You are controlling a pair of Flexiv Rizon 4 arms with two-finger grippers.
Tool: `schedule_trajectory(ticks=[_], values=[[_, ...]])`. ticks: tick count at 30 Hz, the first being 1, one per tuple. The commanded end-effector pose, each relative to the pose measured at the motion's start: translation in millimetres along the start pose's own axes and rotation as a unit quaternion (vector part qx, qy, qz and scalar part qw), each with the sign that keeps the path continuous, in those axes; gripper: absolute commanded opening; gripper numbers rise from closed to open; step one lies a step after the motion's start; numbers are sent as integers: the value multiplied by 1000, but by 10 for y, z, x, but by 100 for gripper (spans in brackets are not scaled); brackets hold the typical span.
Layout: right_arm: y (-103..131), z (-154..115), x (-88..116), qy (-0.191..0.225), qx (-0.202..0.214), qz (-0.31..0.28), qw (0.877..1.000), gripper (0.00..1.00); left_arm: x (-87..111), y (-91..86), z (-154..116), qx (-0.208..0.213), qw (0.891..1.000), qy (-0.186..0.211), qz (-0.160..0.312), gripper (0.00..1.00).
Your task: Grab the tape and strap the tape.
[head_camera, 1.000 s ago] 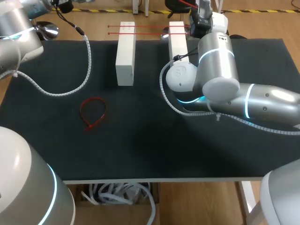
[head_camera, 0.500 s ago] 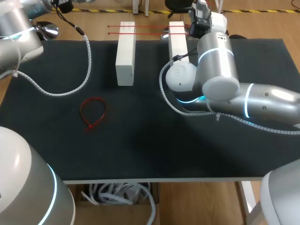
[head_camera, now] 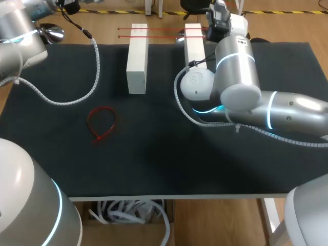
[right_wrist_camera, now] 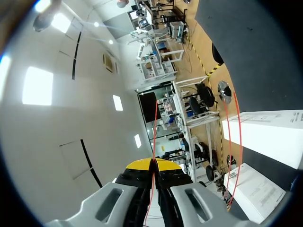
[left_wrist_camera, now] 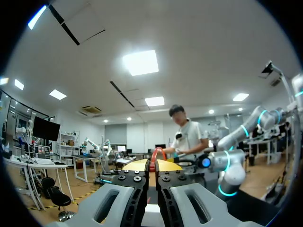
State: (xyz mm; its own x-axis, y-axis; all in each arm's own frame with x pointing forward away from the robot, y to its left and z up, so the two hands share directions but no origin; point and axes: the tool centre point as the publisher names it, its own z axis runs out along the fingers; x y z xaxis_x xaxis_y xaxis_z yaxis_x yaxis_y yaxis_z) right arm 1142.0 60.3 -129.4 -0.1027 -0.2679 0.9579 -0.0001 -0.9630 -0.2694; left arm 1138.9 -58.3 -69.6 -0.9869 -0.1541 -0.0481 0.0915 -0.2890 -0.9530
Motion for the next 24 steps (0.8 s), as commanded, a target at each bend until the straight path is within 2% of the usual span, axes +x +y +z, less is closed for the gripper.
schedule_trajectory(ticks=[1, 8, 14, 17, 19, 21, 22, 24], values=[[-15, -6, 17, -4, -3, -2, 1000, 0, 10, -5, 5, -1, 1000, -2, 0, 0], [-3, -46, 3, -8, -3, -11, 1000, 0, -19, -42, -23, -79, 996, 13, 45, 0], [5, -90, -15, -11, -2, -18, 1000, 0, -22, -90, -55, -156, 984, 48, 75, 0], [7, -114, -15, -11, -1, -24, 1000, 0, -7, -114, -66, -224, 967, 77, 96, 0], [12, -135, -18, -12, -1, -26, 1000, 0, 7, -119, -62, -278, 948, 96, 119, 0], [18, -146, -23, -13, -2, -28, 1000, 0, 14, -112, -56, -309, 937, 105, 122, 0], [21, -153, -27, -14, -2, -29, 999, 0, 24, -100, -48, -335, 926, 109, 133, 0], [23, -170, -31, -15, -2, -30, 999, 0, 49, -76, -32, -359, 917, 111, 134, 0]])
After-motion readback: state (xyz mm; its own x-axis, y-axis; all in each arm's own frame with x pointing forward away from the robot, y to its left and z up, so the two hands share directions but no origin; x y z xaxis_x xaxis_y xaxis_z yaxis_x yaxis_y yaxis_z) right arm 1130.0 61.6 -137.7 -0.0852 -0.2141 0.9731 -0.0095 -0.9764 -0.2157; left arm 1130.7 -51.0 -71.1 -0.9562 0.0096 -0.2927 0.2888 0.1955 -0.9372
